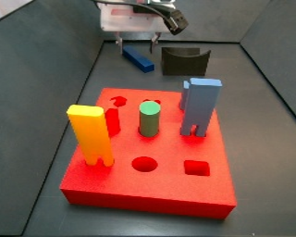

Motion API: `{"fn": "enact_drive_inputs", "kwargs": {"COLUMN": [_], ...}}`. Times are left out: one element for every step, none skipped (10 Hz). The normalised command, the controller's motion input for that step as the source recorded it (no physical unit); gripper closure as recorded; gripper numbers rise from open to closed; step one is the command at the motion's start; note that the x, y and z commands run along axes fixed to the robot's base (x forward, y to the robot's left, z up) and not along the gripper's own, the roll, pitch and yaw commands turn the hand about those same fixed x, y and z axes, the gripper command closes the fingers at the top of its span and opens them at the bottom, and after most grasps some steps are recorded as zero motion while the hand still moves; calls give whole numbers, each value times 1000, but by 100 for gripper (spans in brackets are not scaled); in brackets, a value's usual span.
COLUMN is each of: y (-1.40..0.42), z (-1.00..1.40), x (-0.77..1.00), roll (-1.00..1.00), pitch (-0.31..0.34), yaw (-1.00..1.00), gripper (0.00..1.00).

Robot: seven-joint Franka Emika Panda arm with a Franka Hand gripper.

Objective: Pick up the rectangle object. Move up. Place the rectangle object on the fixture. Regrasp the rectangle object. Move to above the board. Insert the rectangle object.
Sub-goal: Pick up the rectangle object.

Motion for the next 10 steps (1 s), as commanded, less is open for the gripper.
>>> {"fn": "enact_drive_inputs", "kwargs": {"y": [20,31,0,29,29,-271,0,0,0,0], "z": [-603,-509,-160,-97,-237,-243,0,0,0,0], "x": [0,0,-97,-203,-280,-560,0,0,0,0], "roll": [-134,-103,-67,-113,-156,0,0,0,0,0], "pitch": [0,0,-76,-207,-306,-463,0,0,0,0], "yaw": [149,143,17,51,83,217,0,0,0,0], "gripper": [0,0,0,0,0,0,100,100,100,100]}}
